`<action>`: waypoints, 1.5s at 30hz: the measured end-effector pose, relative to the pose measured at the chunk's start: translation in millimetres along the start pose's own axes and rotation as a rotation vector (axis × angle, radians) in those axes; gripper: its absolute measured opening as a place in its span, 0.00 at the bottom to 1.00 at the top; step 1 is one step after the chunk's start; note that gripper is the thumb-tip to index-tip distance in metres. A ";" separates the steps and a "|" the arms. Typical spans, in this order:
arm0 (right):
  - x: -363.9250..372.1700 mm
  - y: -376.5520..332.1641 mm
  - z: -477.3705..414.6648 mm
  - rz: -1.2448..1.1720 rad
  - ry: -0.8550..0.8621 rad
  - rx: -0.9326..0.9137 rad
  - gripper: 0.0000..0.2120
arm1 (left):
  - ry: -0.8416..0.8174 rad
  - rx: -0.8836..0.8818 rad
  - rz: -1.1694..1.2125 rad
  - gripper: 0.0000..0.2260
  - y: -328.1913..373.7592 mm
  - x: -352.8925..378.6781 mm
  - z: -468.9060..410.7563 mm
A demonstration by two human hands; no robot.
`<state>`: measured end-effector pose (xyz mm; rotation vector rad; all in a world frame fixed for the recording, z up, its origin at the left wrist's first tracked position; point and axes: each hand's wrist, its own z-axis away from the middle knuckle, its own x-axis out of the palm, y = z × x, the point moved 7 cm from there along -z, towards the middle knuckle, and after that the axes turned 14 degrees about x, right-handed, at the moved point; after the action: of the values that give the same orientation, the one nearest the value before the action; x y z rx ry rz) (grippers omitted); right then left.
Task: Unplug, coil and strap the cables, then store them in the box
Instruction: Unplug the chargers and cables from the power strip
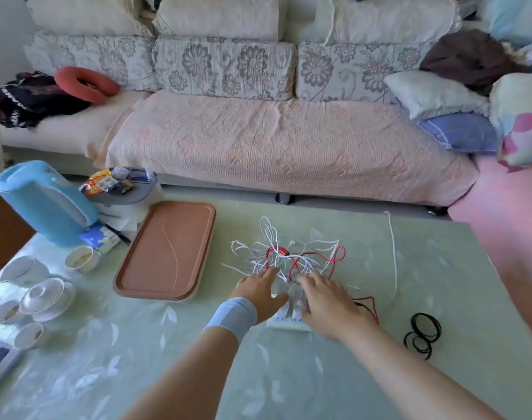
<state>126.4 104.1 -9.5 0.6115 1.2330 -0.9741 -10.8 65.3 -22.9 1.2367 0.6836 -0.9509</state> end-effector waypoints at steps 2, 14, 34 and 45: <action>13.4 3.1 -5.5 -0.031 0.051 -0.012 0.28 | 0.120 0.056 0.075 0.28 -1.3 15.7 -8.7; 42.0 8.7 -1.8 -0.129 0.364 -0.061 0.38 | 0.750 0.138 0.419 0.14 -18.1 64.6 -22.6; 71.8 5.4 5.2 0.068 0.502 0.080 0.23 | 0.706 -0.003 0.698 0.14 1.8 73.0 5.3; 80.5 11.7 -0.1 -0.044 0.680 0.005 0.22 | 0.978 -0.191 0.734 0.07 -15.2 81.5 -14.6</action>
<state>139.1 87.4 -88.2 0.9682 1.8450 -0.8269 14.6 60.5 -103.0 1.5875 0.9255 0.3766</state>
